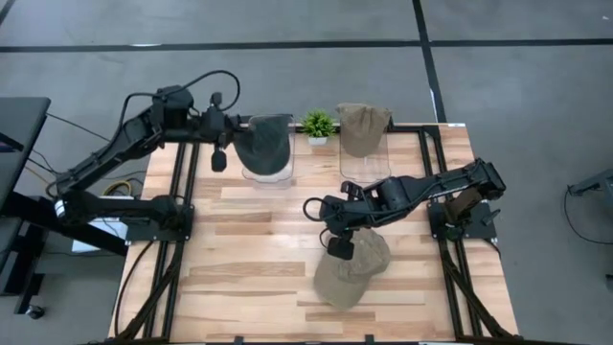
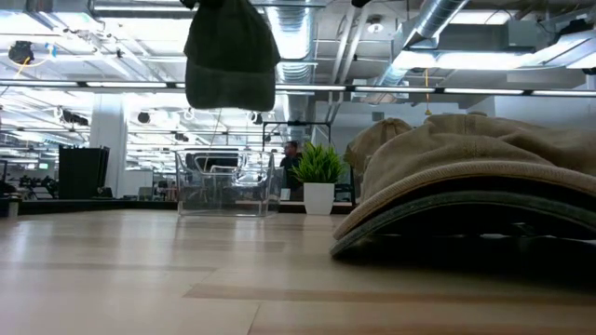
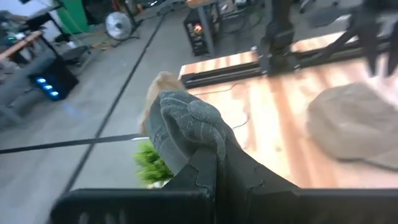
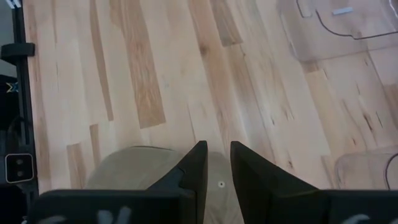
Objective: Pick & Place hat
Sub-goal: Put the top blue cap into the left transparent bin
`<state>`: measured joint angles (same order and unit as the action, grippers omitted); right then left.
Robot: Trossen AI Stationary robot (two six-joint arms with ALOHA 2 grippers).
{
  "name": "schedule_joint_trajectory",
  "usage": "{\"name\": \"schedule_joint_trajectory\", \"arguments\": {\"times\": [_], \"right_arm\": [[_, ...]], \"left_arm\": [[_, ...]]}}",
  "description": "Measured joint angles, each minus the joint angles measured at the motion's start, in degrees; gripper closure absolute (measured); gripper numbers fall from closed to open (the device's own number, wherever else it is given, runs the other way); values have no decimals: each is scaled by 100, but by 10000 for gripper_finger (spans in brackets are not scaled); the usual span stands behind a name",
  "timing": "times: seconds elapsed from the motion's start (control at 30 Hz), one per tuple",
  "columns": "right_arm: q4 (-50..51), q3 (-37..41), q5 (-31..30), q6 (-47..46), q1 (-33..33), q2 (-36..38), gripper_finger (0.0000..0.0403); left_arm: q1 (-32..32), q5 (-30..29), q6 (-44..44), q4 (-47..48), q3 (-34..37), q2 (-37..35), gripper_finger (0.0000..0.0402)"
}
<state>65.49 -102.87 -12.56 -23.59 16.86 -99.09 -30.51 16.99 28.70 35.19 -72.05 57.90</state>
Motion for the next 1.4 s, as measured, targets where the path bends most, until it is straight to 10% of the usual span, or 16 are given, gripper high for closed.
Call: {"name": "schedule_joint_trajectory", "arguments": {"times": [1.4], "right_arm": [[-20, 0, -305, 36, 4, 0, 342]], "left_arm": [[-2179, 1770, 1609, -808, 4, 2212, 391]]}}
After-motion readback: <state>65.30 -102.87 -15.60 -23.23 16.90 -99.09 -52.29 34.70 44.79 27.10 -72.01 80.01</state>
